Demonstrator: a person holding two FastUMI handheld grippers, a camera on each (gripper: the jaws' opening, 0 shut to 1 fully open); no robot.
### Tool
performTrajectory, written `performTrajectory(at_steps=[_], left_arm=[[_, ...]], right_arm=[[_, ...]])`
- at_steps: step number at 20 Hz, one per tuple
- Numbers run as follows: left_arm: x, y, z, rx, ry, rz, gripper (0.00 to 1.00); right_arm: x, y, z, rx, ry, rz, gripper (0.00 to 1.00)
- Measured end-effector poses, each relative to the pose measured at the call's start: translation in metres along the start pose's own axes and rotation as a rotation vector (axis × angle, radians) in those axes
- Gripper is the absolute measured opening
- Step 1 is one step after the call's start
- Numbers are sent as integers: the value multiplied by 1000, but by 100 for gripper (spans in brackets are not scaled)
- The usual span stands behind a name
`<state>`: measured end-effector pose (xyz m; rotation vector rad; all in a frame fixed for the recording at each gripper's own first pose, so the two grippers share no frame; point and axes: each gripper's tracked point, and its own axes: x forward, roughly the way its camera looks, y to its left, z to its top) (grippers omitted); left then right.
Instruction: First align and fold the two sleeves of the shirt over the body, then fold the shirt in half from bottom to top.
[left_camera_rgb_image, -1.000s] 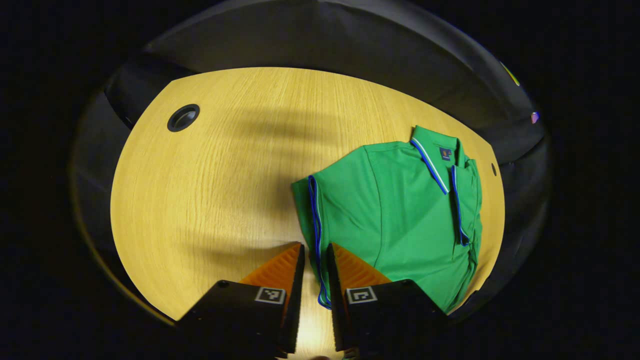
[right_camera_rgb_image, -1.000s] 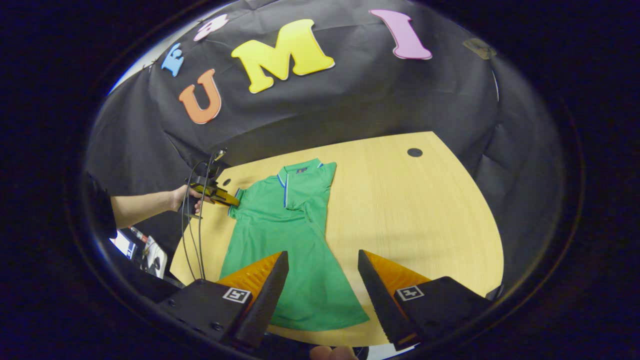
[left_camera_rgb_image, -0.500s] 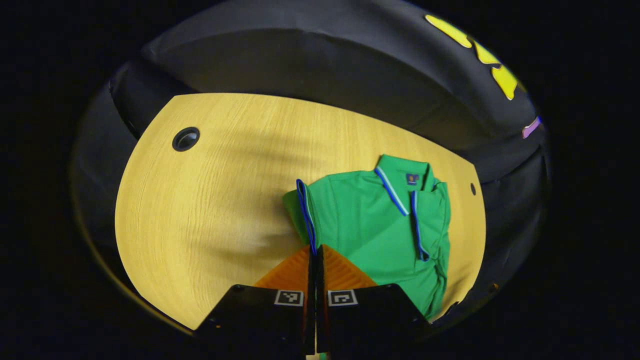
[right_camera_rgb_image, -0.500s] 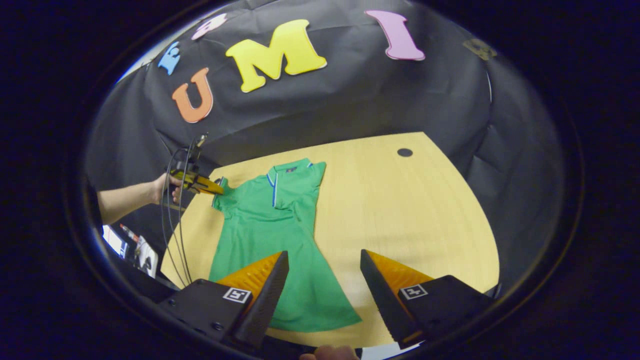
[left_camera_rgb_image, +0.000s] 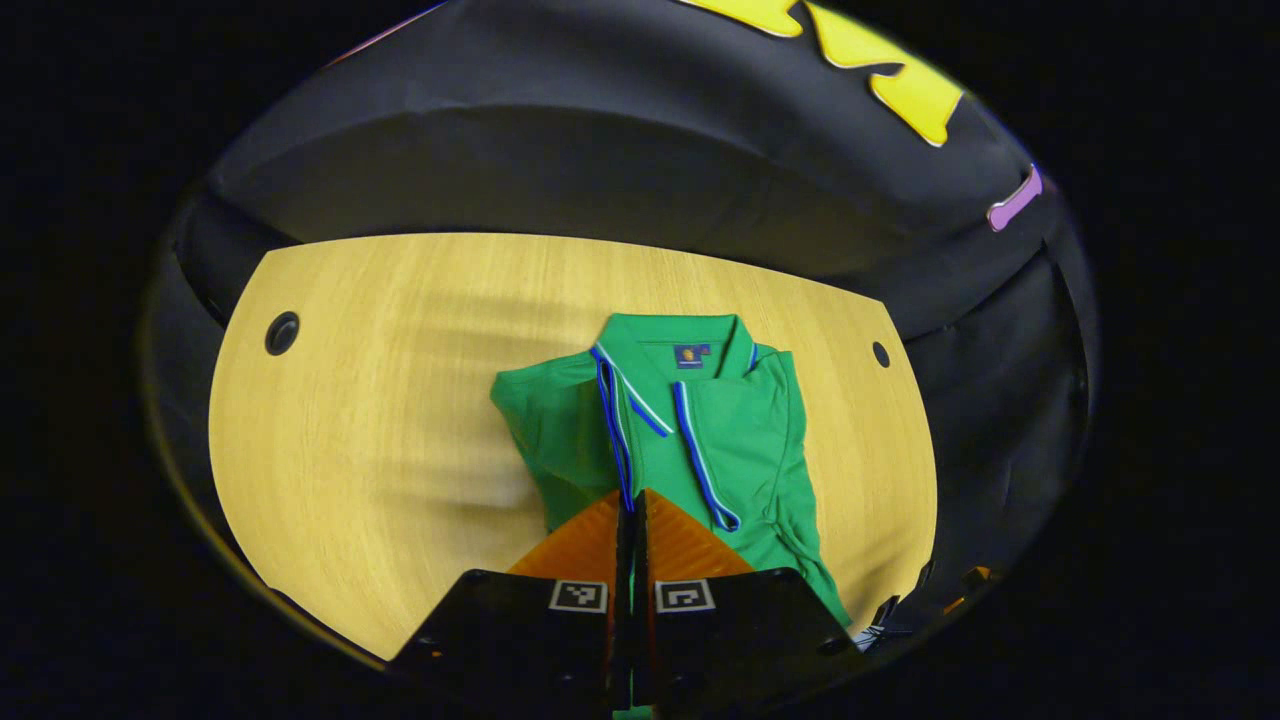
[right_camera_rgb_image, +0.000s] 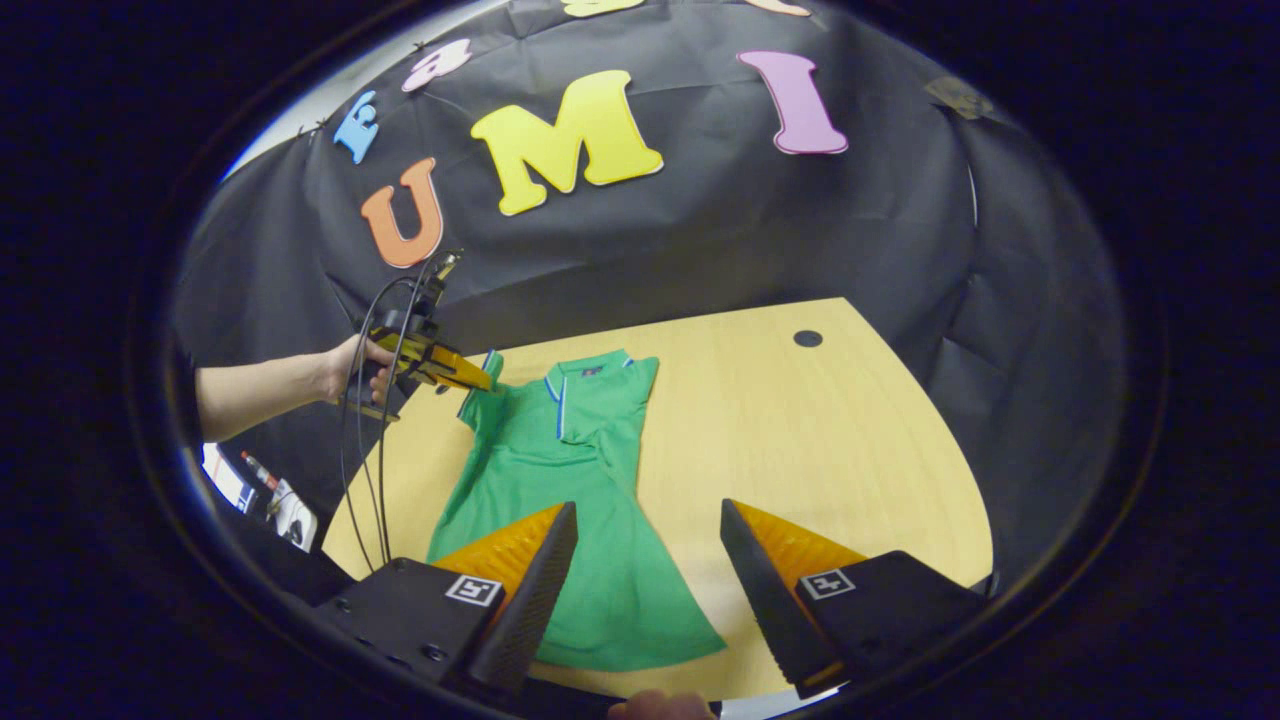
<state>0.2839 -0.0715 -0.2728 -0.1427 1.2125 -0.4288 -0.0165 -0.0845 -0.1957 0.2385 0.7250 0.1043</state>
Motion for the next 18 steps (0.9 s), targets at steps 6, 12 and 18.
performTrajectory(at_steps=[6, 12, 18], left_arm=[[47, -28, -5, 3, 27, 14, 4], [81, -62, -6, -19, 6, -31, 12], [65, -76, -4, 22, -25, -30, 60]], right_arm=[[-26, -37, -17, 20, -7, -85, 92], [-42, -73, -19, 49, -3, -158, 92], [-31, -80, -18, -8, 13, -171, 92]])
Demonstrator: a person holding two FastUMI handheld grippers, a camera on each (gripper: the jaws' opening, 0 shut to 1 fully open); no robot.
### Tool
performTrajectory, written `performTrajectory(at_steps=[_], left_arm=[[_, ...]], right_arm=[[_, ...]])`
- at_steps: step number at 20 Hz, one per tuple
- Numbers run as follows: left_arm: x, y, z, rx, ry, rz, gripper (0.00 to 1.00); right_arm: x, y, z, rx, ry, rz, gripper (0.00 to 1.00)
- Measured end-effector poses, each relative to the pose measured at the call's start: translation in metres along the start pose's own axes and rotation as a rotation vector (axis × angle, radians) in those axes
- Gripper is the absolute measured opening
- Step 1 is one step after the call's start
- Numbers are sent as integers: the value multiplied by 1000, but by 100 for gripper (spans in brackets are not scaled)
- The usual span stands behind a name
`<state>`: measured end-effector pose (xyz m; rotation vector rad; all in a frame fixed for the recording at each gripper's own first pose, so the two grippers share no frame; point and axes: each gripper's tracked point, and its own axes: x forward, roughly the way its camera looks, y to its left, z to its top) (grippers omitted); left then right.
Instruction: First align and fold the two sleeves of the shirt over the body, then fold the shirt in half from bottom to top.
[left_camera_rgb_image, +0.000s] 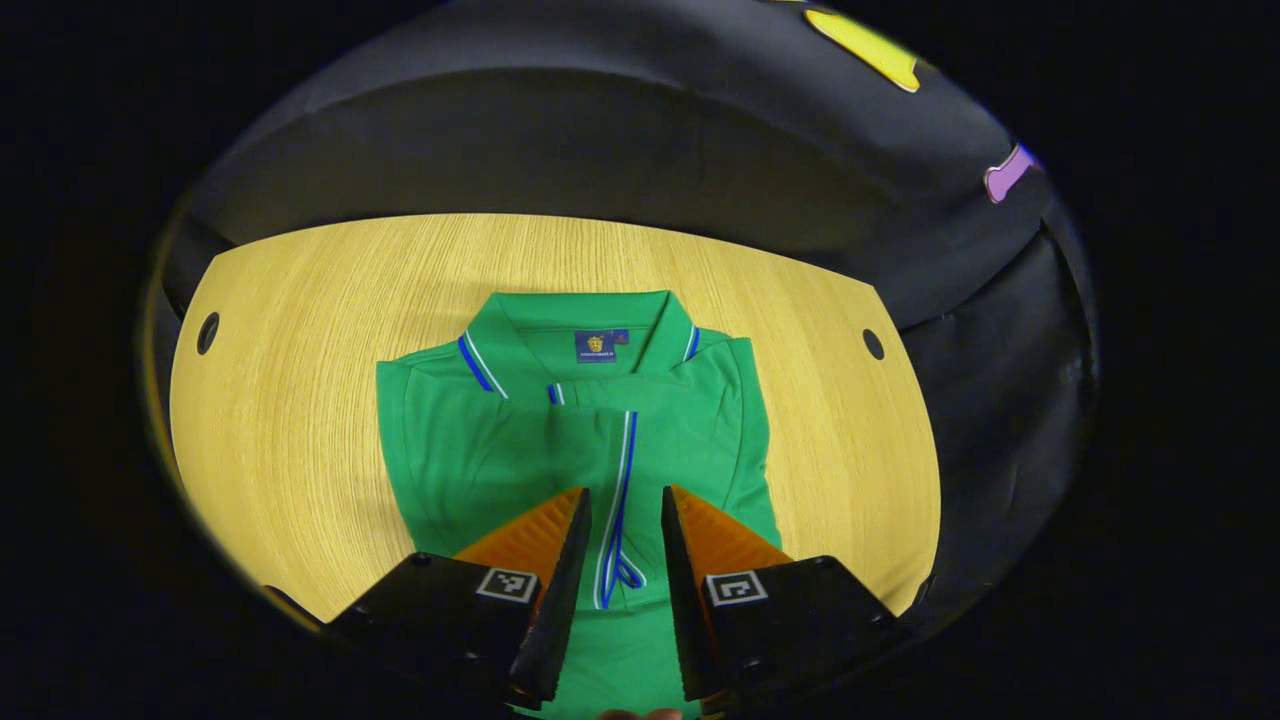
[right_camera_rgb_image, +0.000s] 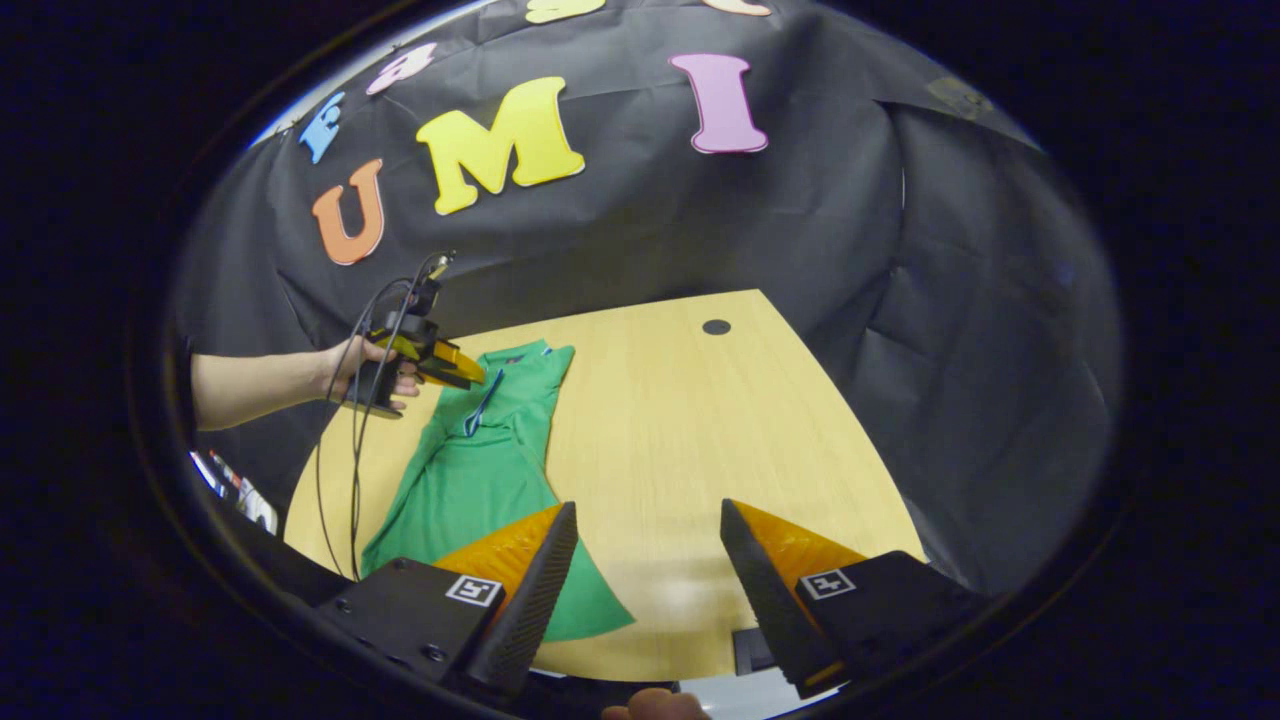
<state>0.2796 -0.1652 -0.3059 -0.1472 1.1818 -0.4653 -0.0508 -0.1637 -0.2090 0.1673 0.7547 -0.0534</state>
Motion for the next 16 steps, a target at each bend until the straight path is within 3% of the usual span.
performTrajectory(at_steps=[1, 4, 10, 11, 12, 14, 16], left_arm=[[-7, -2, 0, 11, -17, 0, 48], [-41, -7, -4, 42, -73, 9, 93], [-119, -5, -61, 33, -188, 29, 93], [-130, -2, -84, 37, -170, 30, 84], [-142, 5, -107, 46, -159, 50, 100], [-163, 22, -150, 56, -151, 85, 99], [-183, 39, -204, -5, -136, 111, 99]], right_arm=[[2, 3, 1, -14, 2, 9, 92], [-2, 18, 4, -51, 1, 52, 92], [0, 56, 6, -128, 0, 152, 92], [1, 63, 3, -139, 10, 172, 92], [0, 69, -4, -157, 26, 195, 92], [2, 73, -21, -205, 59, 212, 92], [2, 73, -41, -267, 90, 215, 92]])
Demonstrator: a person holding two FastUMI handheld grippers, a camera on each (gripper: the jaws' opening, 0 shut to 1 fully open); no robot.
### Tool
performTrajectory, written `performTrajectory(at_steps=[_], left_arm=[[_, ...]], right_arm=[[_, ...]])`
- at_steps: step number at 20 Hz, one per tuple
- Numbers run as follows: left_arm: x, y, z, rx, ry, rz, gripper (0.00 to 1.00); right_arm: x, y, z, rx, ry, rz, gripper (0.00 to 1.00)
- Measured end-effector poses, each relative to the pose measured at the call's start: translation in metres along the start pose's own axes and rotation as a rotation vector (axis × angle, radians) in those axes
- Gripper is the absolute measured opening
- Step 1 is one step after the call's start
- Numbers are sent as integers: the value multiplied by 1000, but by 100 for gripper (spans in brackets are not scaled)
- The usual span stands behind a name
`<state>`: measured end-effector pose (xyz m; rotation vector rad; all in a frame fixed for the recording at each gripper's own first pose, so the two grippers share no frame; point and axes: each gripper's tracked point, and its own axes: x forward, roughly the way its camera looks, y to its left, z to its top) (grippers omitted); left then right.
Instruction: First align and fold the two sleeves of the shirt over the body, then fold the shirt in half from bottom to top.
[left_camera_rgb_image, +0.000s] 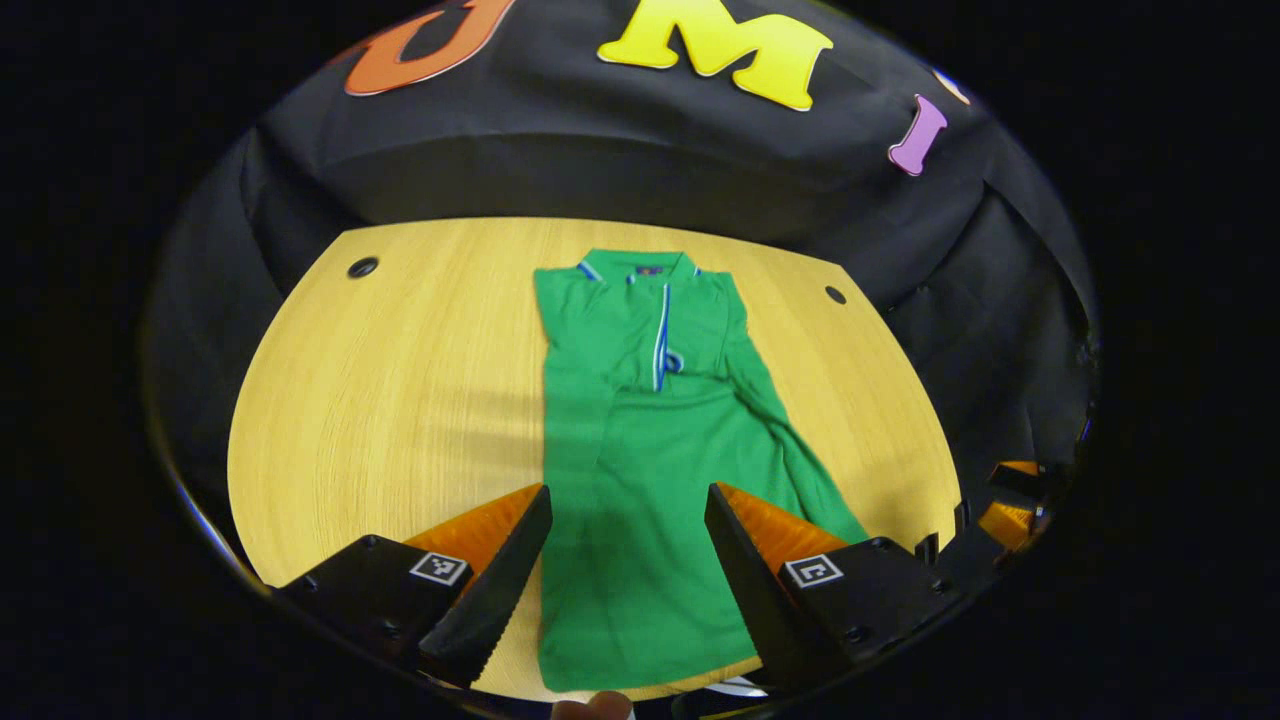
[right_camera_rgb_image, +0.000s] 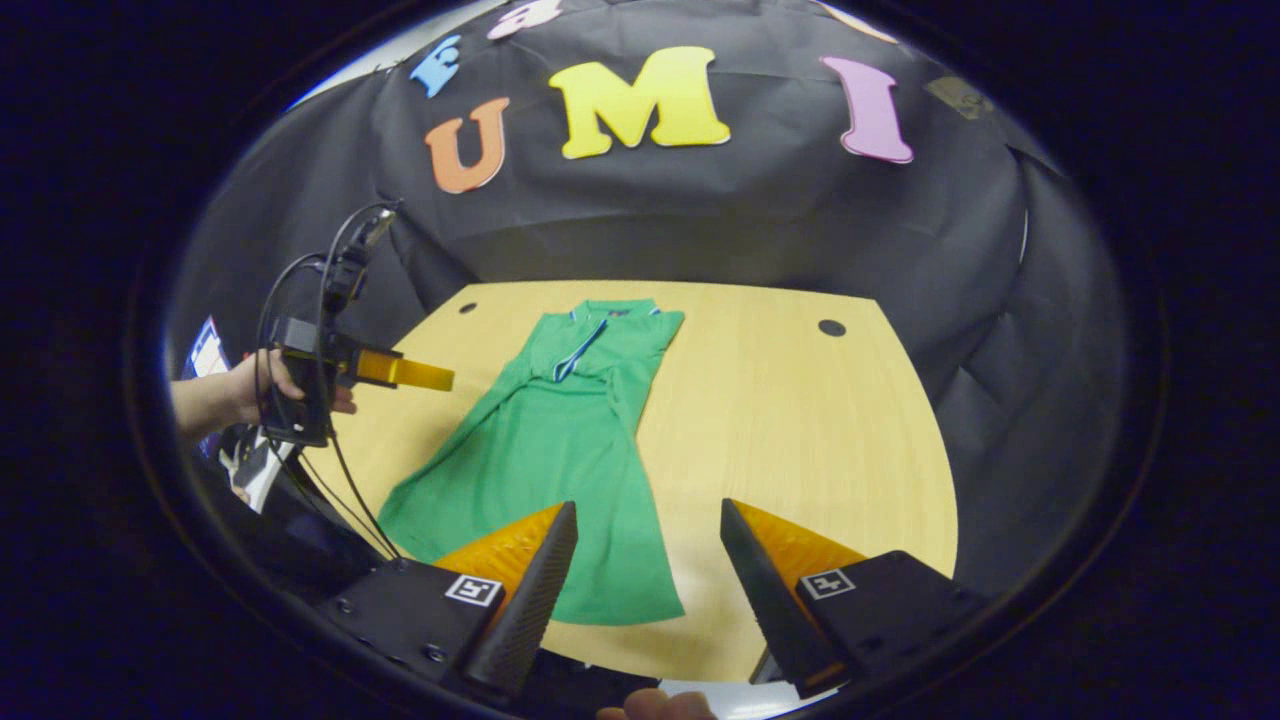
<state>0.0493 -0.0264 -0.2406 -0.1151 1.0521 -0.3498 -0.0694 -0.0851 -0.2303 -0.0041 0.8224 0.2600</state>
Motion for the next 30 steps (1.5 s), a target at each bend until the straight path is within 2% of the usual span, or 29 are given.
performTrajectory(at_steps=[3, 6, 8, 11, 14, 21, 23, 26, 28, 29, 30], left_arm=[[-24, 8, -71, -63, 39, 28, 99], [-44, 21, -132, -3, 80, 52, 99], [-47, 37, -158, 58, 102, 98, 99], [-45, 57, -166, 106, 86, 152, 99], [-43, 54, -172, 105, 95, 137, 99], [-24, 52, -193, 150, 138, 119, 99], [-20, 48, -200, 128, 162, 117, 100], [-20, 50, -198, 178, 150, 141, 97], [-19, 50, -197, 165, 149, 142, 97], [-19, 50, -196, 169, 136, 139, 100], [-18, 49, -196, 179, 123, 136, 98]], right_arm=[[0, 6, -28, -28, 53, 4, 92], [2, 10, -60, -52, 114, -9, 92], [4, 10, -78, -81, 146, -21, 92], [9, 7, -105, -112, 191, -42, 92], [20, 6, -122, -118, 229, -49, 92], [55, 2, -132, -108, 273, -71, 92], [63, 0, -137, -99, 292, -78, 92], [71, 1, -142, -88, 312, -87, 92], [76, 3, -151, -88, 342, -89, 92], [76, 5, -155, -80, 363, -82, 92], [78, 8, -153, -59, 345, -84, 92]])
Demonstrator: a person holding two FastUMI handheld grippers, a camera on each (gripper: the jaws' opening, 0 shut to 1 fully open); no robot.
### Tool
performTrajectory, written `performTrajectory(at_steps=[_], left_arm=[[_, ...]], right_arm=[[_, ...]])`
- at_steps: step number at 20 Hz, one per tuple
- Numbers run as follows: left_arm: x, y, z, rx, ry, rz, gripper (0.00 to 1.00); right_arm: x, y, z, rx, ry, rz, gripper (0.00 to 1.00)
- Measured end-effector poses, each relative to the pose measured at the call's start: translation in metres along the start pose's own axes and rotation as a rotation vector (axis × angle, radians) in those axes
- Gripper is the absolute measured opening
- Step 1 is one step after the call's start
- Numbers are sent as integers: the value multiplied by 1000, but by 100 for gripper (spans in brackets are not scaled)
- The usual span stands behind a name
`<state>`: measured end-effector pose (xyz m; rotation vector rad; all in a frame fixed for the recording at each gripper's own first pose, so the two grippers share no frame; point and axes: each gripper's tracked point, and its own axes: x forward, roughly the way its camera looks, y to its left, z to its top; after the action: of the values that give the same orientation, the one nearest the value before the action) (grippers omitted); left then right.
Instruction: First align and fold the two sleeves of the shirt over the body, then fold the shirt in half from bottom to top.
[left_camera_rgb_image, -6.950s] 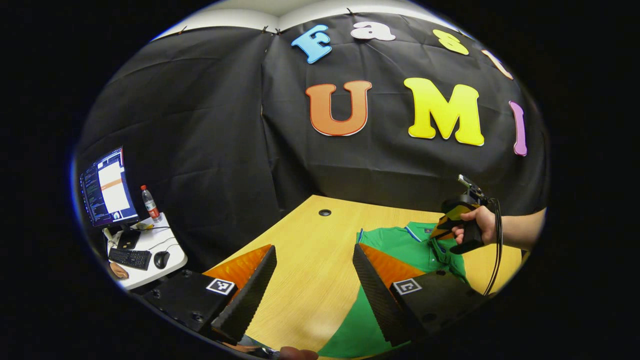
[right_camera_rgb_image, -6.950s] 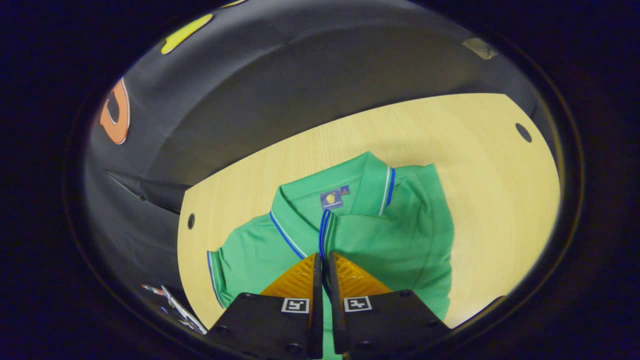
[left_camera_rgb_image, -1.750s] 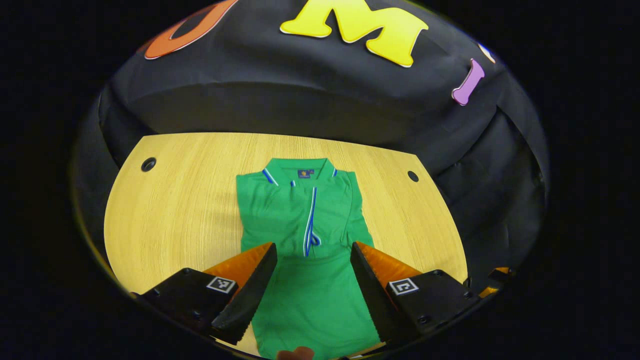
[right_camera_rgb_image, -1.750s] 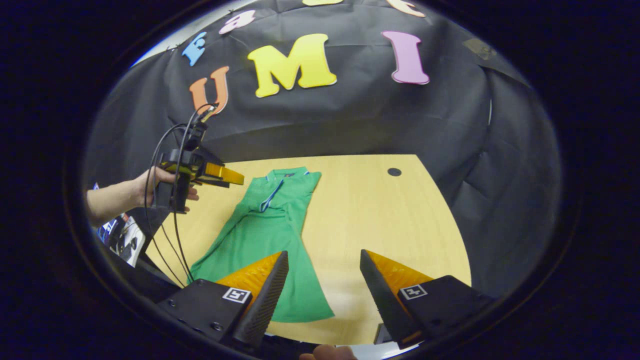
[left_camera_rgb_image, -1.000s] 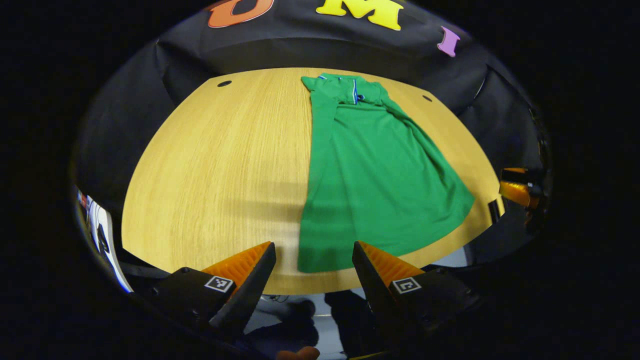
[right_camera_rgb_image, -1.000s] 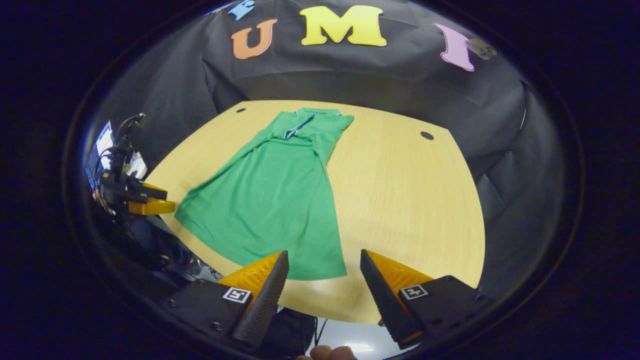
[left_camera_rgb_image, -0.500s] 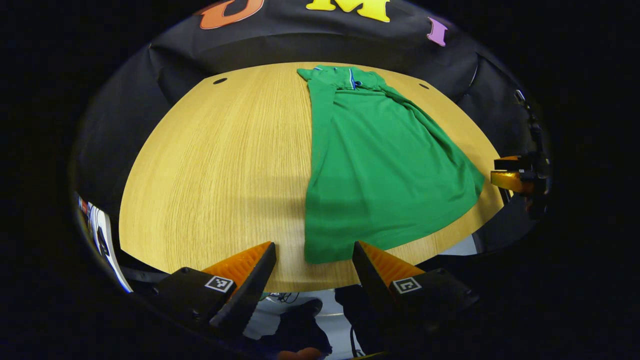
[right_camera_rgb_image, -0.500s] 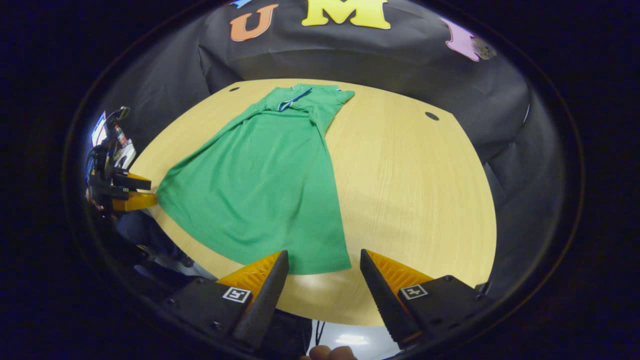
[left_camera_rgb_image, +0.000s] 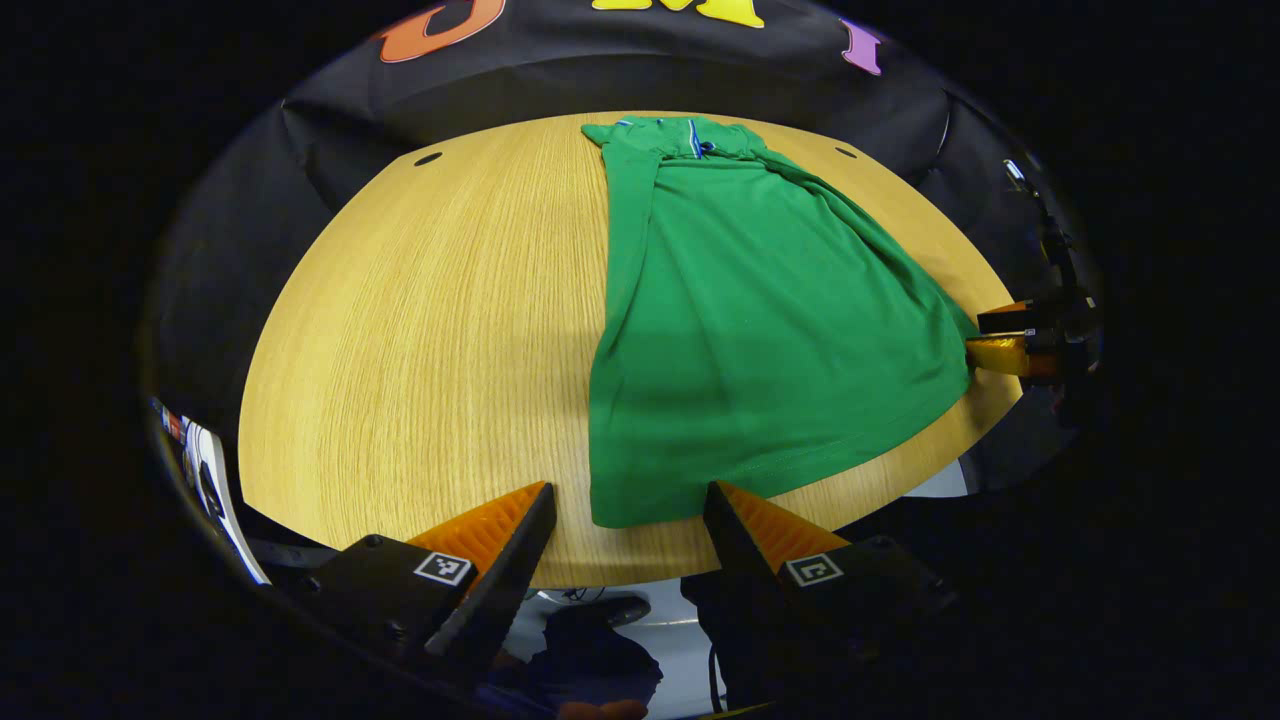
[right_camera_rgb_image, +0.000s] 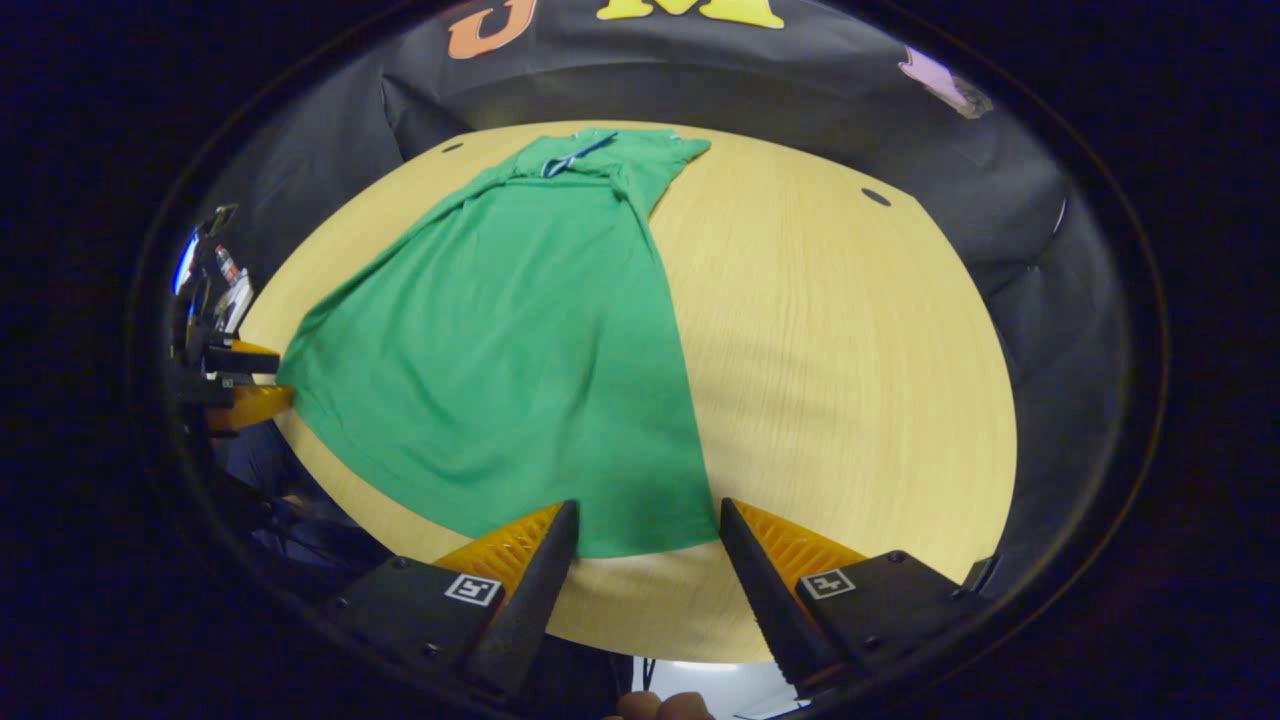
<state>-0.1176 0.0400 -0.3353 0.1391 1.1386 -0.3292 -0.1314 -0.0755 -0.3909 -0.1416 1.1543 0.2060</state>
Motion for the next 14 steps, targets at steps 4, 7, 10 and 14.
performTrajectory(at_steps=[4, 7, 10, 14], left_arm=[[0, -2, 0, 17, -31, 4, 99], [2, -4, 6, -3, -40, 7, 94], [3, -11, 7, -14, -47, 14, 72], [6, -14, 11, -14, -55, 32, 11]], right_arm=[[-1, 1, -3, 9, 1, 1, 86], [-4, -1, -1, 4, 1, 4, 92], [1, 2, 1, 29, 14, 14, 65], [0, 3, 8, 88, 40, 34, 18]])
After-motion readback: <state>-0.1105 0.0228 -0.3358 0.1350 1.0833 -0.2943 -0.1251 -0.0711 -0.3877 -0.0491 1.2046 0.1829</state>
